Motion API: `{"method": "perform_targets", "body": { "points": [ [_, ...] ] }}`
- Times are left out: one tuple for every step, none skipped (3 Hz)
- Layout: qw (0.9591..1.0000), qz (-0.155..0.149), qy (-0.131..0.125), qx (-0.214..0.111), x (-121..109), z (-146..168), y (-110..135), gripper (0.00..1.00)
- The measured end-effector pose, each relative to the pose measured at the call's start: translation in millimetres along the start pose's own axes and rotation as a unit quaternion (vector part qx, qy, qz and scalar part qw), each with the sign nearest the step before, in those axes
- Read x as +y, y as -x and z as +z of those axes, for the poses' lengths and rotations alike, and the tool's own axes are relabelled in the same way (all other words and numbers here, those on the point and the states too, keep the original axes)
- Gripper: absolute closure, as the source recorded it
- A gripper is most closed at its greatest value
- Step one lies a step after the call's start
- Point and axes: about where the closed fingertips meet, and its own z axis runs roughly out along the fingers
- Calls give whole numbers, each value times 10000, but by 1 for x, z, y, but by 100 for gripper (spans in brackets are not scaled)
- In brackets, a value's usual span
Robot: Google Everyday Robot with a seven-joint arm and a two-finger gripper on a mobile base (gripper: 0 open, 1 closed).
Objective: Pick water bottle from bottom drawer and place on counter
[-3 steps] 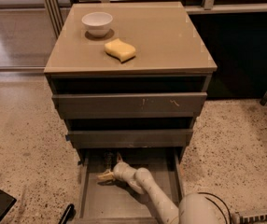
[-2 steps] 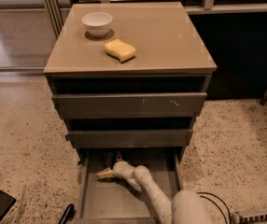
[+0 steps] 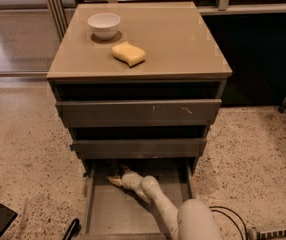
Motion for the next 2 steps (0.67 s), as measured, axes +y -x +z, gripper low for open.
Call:
{"method": "perform_targets", "body": {
  "points": [
    [9998,-57,-150,104,-6,-2,-2,65],
    [9994,-88,-304,123,-11,-14,-2,88]
  ]
}}
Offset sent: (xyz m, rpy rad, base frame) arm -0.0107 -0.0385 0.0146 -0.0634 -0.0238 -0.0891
